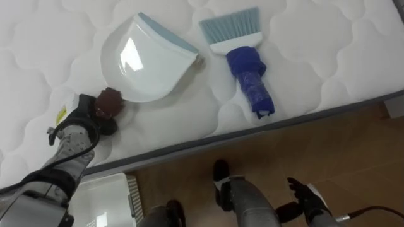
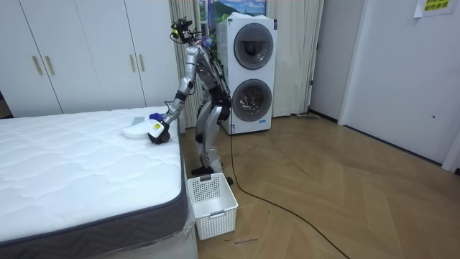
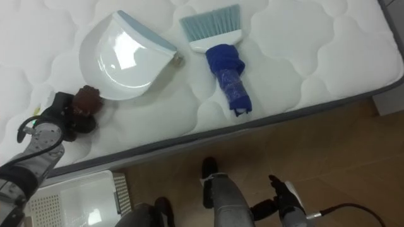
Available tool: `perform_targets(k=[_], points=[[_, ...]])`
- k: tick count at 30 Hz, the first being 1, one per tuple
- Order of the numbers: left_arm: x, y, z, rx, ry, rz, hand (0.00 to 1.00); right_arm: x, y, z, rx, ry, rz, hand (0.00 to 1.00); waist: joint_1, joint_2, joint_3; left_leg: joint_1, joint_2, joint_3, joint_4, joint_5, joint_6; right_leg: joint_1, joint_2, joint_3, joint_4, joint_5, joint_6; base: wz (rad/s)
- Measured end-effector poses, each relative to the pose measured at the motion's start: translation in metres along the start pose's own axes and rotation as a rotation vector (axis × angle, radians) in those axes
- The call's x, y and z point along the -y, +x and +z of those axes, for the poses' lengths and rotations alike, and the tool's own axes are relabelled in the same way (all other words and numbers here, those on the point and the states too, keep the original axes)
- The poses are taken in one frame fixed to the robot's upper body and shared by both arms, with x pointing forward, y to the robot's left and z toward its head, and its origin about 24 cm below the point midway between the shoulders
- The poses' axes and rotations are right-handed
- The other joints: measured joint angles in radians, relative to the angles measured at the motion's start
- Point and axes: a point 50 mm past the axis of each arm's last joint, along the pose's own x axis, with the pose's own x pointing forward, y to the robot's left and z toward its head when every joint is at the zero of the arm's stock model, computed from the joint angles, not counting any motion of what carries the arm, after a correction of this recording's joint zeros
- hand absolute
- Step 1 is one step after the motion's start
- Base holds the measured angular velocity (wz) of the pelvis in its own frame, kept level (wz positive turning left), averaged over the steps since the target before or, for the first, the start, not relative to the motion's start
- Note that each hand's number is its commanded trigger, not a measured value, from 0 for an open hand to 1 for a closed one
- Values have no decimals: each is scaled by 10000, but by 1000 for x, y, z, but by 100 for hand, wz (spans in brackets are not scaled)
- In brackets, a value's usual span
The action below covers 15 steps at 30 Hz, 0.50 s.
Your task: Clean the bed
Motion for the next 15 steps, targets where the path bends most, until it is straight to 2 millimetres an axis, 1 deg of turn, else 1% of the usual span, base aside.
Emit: perform_targets(k=[2, 5, 8, 12, 15], points=[[-1, 0, 0, 70, -27, 203, 100, 0, 0, 0, 15, 32, -59, 0, 21, 2, -1, 1, 4, -12, -21, 6, -11, 0, 6, -2, -7, 2, -3, 0], [-3, -1, -1, 266, 129, 686, 100, 2, 0, 0, 3, 365, -193, 0, 147, 19, -12, 20, 7, -4, -27, 5, -13, 10, 20, 11, -11, 3, -5, 0], [-4, -3, -1, 524, 232, 1228, 100, 4, 0, -2, -5, 642, -438, 0, 349, 25, -16, 31, -7, -2, -26, 8, -13, 17, 4, 17, 10, 3, -6, 0], [-6, -6, -6, 709, 422, 1894, 100, 9, 0, -3, -78, 835, -710, 0, 549, 51, -32, 39, -28, -33, -31, 32, 14, 68, -55, -48, 11, -3, 4, 5], [-6, -10, -12, 702, 481, 2197, 100, 9, 0, -4, -72, 885, -765, 0, 689, 54, -35, 220, -20, -13, -103, 35, 19, 230, -40, -42, -67, -3, 14, 0]])
